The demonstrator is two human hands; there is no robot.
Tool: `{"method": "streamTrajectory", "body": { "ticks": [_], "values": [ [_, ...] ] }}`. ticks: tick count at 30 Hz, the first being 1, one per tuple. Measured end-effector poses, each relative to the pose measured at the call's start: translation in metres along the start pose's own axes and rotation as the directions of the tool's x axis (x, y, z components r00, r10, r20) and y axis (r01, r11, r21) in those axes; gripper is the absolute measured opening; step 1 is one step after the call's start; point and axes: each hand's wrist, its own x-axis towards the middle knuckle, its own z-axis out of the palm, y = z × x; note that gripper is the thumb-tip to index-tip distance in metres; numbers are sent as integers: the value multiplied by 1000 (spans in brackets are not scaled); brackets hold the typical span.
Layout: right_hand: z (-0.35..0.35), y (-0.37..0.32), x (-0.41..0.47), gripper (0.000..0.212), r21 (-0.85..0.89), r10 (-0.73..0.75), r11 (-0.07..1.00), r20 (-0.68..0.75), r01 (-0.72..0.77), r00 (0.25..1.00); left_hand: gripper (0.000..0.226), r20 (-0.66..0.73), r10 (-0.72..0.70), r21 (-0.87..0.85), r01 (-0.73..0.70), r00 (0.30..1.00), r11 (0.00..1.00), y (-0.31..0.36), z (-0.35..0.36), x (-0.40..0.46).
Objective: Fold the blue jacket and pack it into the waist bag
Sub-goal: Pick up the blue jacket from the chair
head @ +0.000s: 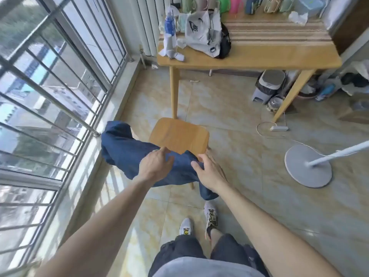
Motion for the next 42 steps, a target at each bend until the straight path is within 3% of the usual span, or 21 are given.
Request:
{"method": "streamTrajectory", "body": {
  "ticks": [4, 7, 12, 15, 18, 21, 26, 29, 32, 35, 39, 40, 42],
  "values": [
    [4, 1, 35, 51, -41, 171, 985, 81, -169, 982, 39, 87, -144, 6, 144, 986, 990, 7, 12, -2],
    [11, 0, 52, 27, -81, 145, 987, 97, -137, 985, 37, 100, -191, 8, 191, 976, 982, 4, 20, 0],
    [3, 1, 71, 51, -99, 48, 994, 13, -47, 999, 33, 126, -286, 35, 284, 950, 958, 24, 14, 16],
    [-4, -9, 65, 37, 80, -54, 995, -43, 57, 998, 42, 186, -342, -188, 375, 921, 908, 40, 5, 22],
    [-18, -29, 45, 22, 189, -242, 945, -141, 266, 960, 49, 217, -391, -518, 444, 895, 731, 60, -14, 33],
    [-35, -54, 18, 16, 207, -431, 848, -268, 489, 861, 44, 268, -401, -694, 464, 876, 550, 76, -45, 39],
    [-69, -83, -27, 9, 163, -648, 672, -343, 722, 680, 15, 216, -168, -769, 273, 962, 578, 94, -95, 23],
    [-106, -85, -49, 9, 152, -635, 661, -407, 735, 656, 13, 107, -36, -824, 109, 994, 556, 110, -123, 4],
    [-146, -79, -54, 21, -5, -585, 715, -553, 700, 594, 19, -16, 115, -818, -79, 993, 569, 124, -151, -17],
    [-183, -81, -50, 51, -134, -584, 773, -532, 620, 613, 22, -146, 257, -816, -263, 955, 515, 140, -182, -39],
    [-228, -106, -62, 87, -224, -607, 793, -224, 566, 763, 18, -300, 487, -728, -527, 820, 439, 155, -225, -68],
    [-233, -114, -68, 83, -207, -613, 787, -156, 581, 775, 17, -325, 546, -681, -591, 772, 431, 157, -234, -74],
    [-235, -126, -79, 53, -176, -651, 757, -136, 629, 746, 17, -355, 620, -601, -679, 700, 422, 158, -250, -83]
  ]
}}
